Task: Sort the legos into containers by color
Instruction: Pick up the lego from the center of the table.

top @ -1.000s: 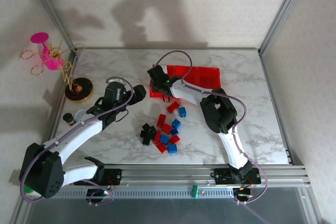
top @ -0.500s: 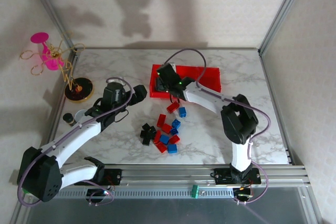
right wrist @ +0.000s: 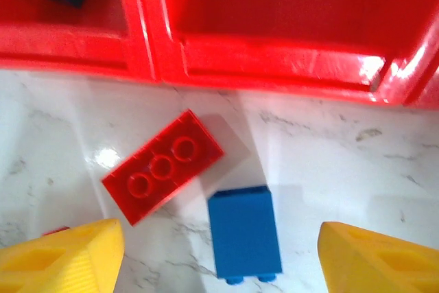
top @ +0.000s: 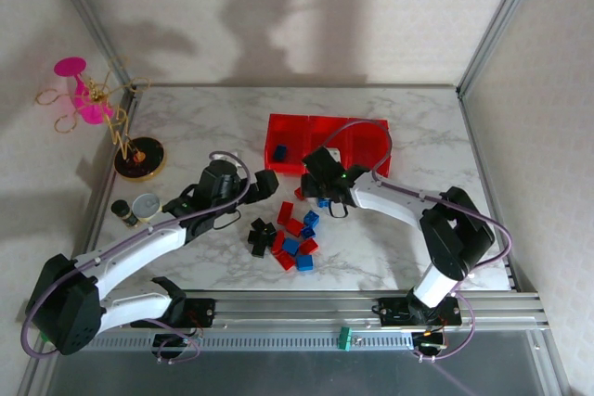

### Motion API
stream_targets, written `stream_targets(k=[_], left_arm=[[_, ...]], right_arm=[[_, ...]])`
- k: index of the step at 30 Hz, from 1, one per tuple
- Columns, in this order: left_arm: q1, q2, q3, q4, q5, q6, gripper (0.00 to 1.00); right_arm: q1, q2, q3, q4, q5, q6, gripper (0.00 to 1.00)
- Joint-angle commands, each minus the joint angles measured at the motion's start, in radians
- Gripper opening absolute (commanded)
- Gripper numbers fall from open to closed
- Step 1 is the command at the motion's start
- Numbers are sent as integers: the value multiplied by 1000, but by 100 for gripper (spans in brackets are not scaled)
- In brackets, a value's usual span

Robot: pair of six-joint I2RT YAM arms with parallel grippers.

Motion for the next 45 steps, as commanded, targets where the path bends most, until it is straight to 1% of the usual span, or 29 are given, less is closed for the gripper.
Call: stream_targets(k=[1,6,15,19,23,27,31,35,38,40,45], left_arm=[[-18,-10,-16,19,-16,-25,99],[-25,0,-20,30,-24,-37,100],[-36,23,-22,45,-31,-45,100],[-38,39,-14,45,-34,-45,100],[-38,43,-11,46,-34,-42,100],[-38,45,-11,43,-39,-40,100],[-38,50,-7,44,-42,-40,99],[-39,54,-1,42,-44,-36,100],[-38,59,4,42,-47,-33,100],[-38,60,8,46,-43,-36,100],[-38,53,19,43,-42,-40,100]], right_arm=[[1,-17,-27,-20,-10,21,76],[-9,24,-16,-10,-45,-10,76],[-38,81,3,-5,-45,-30,70],[-47,103,11,12,-70,-64,65],[-51,128,23,10,-81,-111,63],[-59,141,24,10,-81,-120,56],[-65,146,25,18,-93,-126,45],[-65,141,23,24,-100,-132,38],[-65,137,28,16,-102,-134,30],[-63,127,33,8,-109,-133,27],[-49,81,61,-28,-105,-126,25]])
